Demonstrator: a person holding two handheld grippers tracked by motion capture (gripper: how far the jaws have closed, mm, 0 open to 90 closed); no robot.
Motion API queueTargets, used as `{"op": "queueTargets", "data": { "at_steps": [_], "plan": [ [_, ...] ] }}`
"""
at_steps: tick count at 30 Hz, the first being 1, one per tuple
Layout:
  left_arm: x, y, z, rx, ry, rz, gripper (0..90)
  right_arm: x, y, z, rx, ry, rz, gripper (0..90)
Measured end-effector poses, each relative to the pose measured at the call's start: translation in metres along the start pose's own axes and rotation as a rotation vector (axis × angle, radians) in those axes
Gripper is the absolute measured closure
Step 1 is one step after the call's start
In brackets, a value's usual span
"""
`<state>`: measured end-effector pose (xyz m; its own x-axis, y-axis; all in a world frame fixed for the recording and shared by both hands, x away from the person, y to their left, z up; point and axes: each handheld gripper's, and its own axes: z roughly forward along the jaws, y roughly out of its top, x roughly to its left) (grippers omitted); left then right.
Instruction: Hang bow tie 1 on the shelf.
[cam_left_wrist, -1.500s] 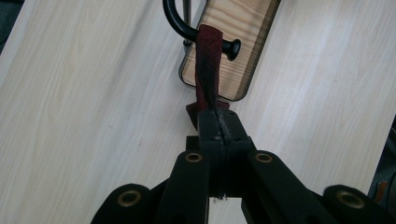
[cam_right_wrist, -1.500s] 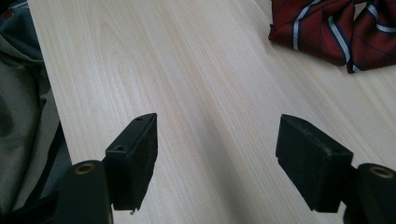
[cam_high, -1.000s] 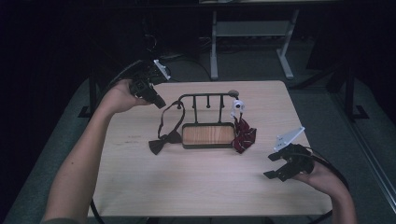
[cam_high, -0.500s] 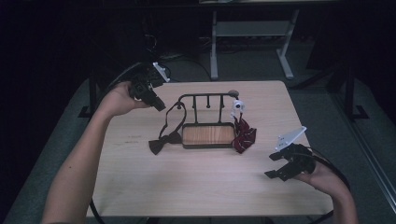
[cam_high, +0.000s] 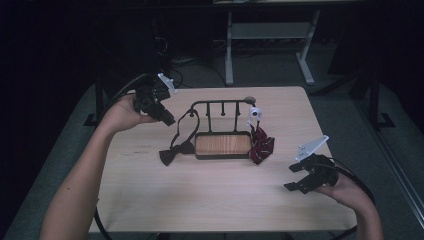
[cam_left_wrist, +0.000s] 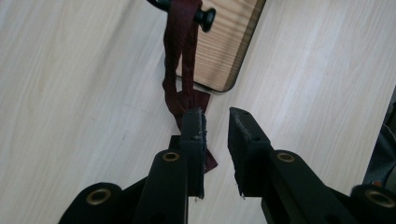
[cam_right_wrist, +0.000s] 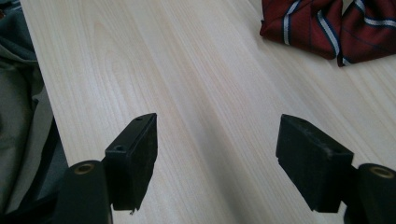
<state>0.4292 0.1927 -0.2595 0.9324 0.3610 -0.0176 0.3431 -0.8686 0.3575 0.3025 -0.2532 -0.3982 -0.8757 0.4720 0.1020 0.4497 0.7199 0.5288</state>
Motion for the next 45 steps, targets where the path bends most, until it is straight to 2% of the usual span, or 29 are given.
{"op": "queueTargets", "data": {
  "at_steps": [8,10,14,25,37,45],
  "plan": [
    [-0.008,-0.008,0.003,-0.023,-0.007,-0.002,71.8,-0.001,-0.001,-0.003,-0.014,-0.012,0.016,27.6],
    [-0.009,-0.01,0.004,-0.007,-0.012,-0.002,70.8,-0.001,-0.001,-0.003,-0.014,-0.012,0.015,27.7],
    [-0.011,-0.015,0.005,-0.029,-0.02,-0.004,69.4,-0.001,-0.001,-0.003,-0.014,-0.013,0.016,27.6],
    [-0.016,-0.029,0.017,-0.016,-0.025,-0.011,65.6,-0.001,-0.001,-0.003,-0.014,-0.016,0.018,27.4],
    [-0.024,-0.043,0.024,-0.053,-0.023,-0.023,59.1,-0.002,-0.002,-0.004,-0.011,-0.023,0.016,27.3],
    [-0.03,-0.048,0.029,-0.048,-0.034,-0.014,55.7,-0.002,-0.003,-0.004,-0.011,-0.021,0.018,27.4]
  ]
}}
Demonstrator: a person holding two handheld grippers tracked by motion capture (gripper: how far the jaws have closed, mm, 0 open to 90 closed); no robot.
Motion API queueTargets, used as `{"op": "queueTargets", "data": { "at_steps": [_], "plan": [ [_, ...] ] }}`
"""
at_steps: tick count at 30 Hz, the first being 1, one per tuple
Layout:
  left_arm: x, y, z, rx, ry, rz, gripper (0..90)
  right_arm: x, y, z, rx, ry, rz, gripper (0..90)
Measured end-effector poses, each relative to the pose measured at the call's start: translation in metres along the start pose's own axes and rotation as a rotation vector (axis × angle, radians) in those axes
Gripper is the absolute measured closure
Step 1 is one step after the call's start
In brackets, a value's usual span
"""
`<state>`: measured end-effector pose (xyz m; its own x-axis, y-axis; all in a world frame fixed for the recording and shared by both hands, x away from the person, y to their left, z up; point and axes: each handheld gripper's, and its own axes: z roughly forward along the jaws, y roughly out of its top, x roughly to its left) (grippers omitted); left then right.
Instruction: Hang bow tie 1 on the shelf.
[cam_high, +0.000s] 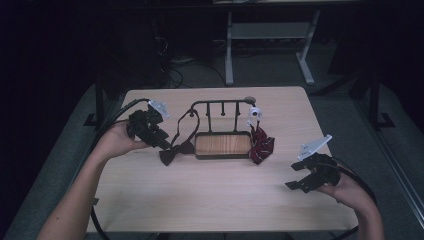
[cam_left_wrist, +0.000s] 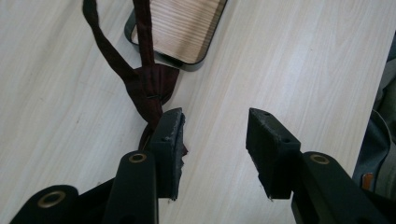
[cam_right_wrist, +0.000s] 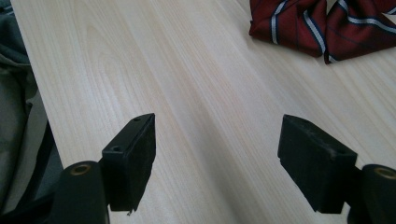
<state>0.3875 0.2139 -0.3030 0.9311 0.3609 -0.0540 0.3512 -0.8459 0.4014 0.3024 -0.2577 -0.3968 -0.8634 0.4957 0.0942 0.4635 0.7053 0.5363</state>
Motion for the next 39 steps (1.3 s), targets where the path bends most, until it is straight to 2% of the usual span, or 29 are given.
{"op": "queueTargets", "data": {
  "at_steps": [16,30,39],
  "plan": [
    [-0.009,-0.016,0.007,-0.002,-0.015,-0.002,50.9,0.001,-0.001,0.0,0.001,0.005,0.004,27.4],
    [-0.02,-0.025,0.016,-0.02,0.0,0.015,47.7,0.001,-0.002,0.0,0.003,0.004,0.013,27.4],
    [-0.027,-0.038,0.021,-0.038,0.007,0.0,45.9,0.002,-0.003,0.001,0.007,0.001,0.003,27.4]
  ]
}}
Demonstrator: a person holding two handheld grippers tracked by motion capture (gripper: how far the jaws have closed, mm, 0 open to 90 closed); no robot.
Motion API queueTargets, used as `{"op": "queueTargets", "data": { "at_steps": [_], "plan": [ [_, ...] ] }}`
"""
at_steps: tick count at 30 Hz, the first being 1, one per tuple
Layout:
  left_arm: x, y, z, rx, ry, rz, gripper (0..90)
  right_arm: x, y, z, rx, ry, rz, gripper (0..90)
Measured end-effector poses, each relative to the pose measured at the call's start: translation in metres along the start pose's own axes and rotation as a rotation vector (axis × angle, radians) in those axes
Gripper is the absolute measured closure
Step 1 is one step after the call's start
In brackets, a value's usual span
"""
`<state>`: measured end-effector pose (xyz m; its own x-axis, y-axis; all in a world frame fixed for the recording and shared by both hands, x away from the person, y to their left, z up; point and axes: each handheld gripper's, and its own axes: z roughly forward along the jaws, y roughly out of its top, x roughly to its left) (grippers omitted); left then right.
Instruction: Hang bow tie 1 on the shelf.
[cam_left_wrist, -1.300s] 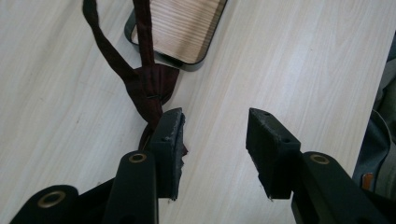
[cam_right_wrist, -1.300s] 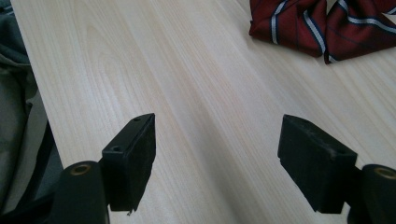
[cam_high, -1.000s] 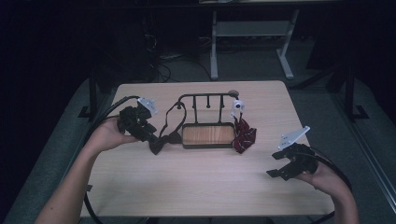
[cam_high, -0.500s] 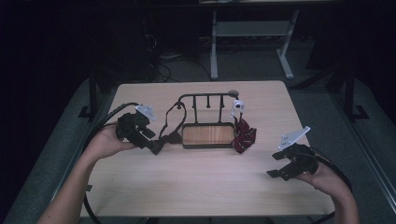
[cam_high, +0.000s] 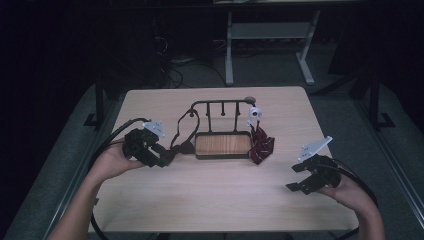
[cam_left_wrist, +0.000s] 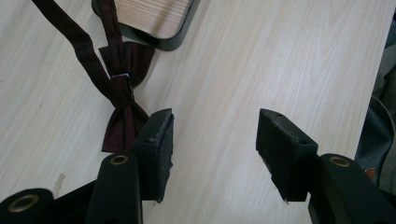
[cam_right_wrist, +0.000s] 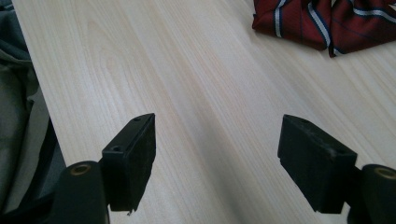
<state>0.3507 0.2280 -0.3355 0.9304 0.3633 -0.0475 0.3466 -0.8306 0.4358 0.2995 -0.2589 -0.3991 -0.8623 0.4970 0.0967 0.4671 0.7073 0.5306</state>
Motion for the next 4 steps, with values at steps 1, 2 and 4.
{"op": "queueTargets", "data": {
  "at_steps": [1,2,4],
  "plan": [
    [-0.0007,-0.0022,0.0008,-0.002,0.001,-0.002,45.5,0.0002,0.0001,0.0001,0.0,0.0,0.0,27.4],
    [-0.0011,-0.0047,0.0017,-0.005,0.004,-0.005,44.9,0.0005,0.0002,0.0003,0.0,0.0,-0.001,27.4],
    [-0.0014,-0.008,0.0022,-0.007,0.01,-0.007,44.0,0.0014,0.0009,0.0007,0.0,0.004,0.002,27.4]
  ]
}}
